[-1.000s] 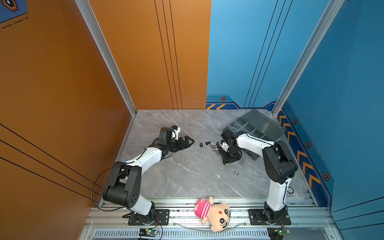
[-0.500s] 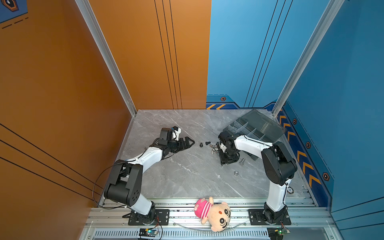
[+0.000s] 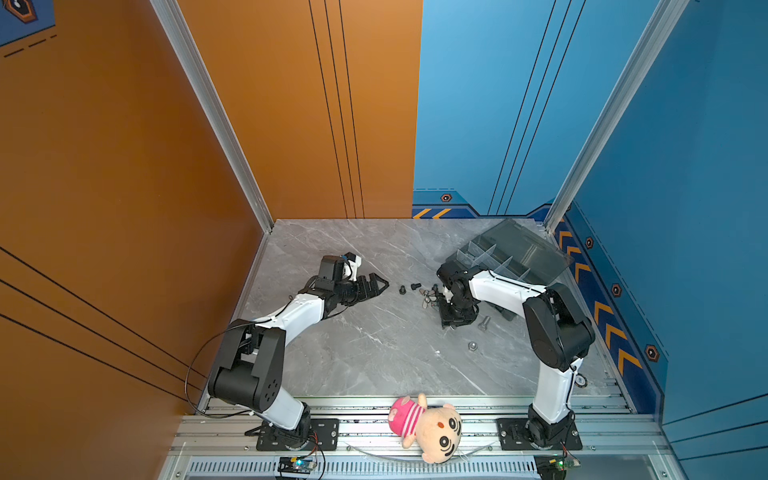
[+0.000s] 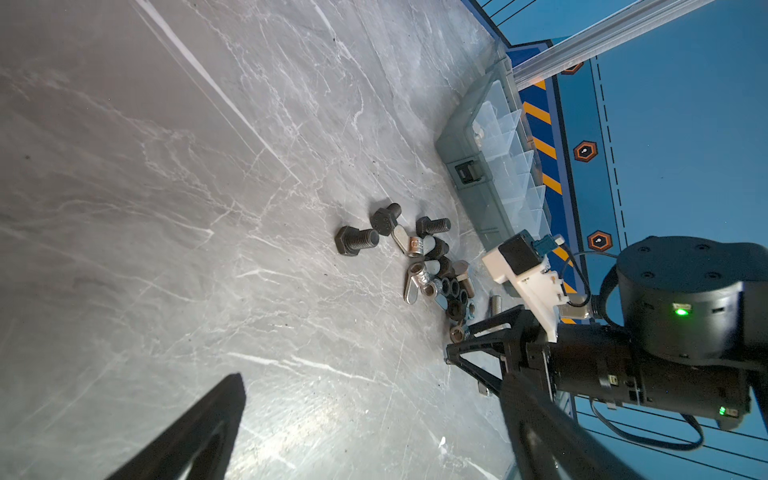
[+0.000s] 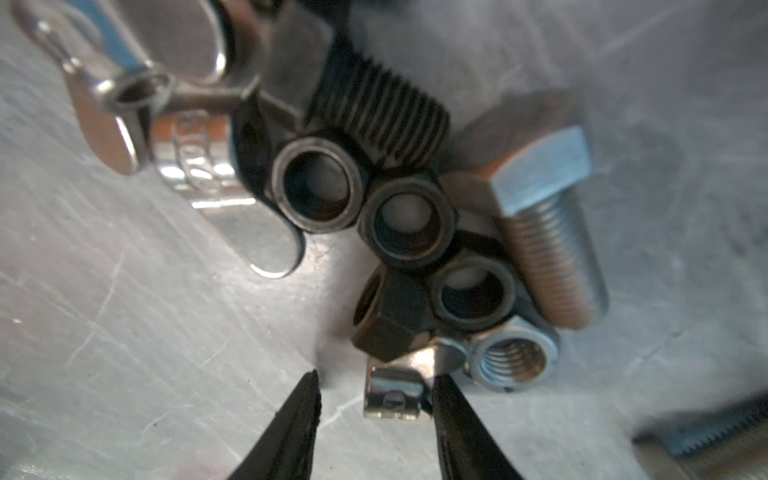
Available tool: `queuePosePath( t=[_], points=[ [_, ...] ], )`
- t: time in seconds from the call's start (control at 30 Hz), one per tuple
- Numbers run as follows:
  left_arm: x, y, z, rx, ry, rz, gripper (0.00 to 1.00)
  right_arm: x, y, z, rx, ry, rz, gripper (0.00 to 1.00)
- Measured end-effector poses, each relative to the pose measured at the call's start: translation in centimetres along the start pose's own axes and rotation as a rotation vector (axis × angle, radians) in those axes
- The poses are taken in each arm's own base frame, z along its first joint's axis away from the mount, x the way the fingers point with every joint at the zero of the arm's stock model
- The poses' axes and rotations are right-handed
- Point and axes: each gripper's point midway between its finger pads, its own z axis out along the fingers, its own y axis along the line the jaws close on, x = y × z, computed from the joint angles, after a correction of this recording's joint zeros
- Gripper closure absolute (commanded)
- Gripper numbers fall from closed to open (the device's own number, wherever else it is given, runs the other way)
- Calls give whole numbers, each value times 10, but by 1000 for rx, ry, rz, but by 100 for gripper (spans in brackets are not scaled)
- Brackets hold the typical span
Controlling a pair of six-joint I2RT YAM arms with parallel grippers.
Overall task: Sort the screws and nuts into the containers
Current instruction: 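Lower the right gripper onto a silver wing nut at the pile edge and close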
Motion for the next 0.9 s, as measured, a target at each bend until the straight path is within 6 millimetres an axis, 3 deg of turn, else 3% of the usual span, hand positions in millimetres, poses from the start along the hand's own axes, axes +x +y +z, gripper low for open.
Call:
queuePosePath(
  t=[0.43,0.9],
  points=[
    [0,0,0,0,0,0,2,-12,-1,0,9,-63,8,66],
    [0,0,0,0,0,0,2,-11,-2,-1,-12,-92,-1,66]
  ],
)
